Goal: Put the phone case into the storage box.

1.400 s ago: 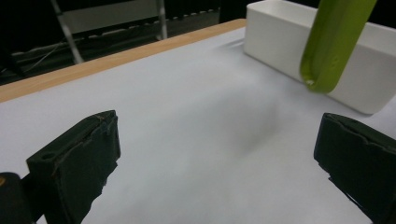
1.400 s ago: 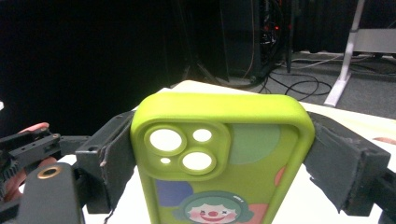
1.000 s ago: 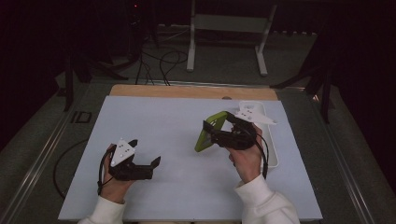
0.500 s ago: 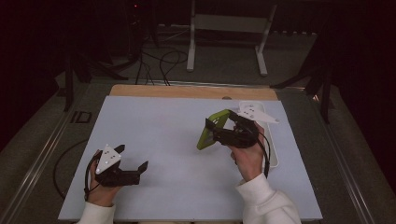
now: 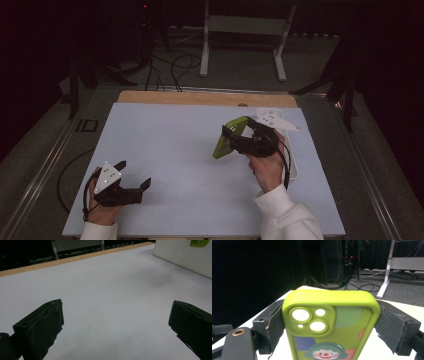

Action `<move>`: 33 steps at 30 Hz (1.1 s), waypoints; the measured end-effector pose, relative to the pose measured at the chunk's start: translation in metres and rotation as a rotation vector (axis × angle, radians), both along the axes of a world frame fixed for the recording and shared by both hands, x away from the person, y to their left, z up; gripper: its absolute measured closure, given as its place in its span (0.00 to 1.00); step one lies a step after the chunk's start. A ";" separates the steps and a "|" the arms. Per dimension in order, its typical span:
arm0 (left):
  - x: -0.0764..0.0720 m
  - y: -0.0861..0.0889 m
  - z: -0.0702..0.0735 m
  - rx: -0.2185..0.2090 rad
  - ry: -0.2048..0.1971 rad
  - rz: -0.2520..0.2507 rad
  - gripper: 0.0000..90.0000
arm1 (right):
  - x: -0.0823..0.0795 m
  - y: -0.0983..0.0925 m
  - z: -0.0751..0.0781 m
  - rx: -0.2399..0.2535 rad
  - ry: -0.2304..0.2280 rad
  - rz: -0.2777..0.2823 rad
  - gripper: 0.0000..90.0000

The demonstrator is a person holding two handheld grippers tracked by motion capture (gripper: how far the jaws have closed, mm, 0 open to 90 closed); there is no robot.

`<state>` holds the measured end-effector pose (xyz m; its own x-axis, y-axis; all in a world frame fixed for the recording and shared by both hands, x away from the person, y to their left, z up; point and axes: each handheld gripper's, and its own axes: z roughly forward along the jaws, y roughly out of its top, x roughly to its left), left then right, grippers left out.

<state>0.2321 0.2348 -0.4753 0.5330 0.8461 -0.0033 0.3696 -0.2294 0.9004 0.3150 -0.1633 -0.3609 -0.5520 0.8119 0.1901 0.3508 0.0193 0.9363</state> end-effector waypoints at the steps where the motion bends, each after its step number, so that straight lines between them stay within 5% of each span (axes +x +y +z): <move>1: 0.000 0.000 0.000 0.000 0.000 0.000 0.00 | 0.000 0.000 0.000 -0.001 -0.001 -0.001 0.17; 33: -0.001 -0.002 -0.009 -0.009 -0.004 0.008 0.00 | 0.010 -0.002 0.006 -0.003 -0.012 -0.030 0.17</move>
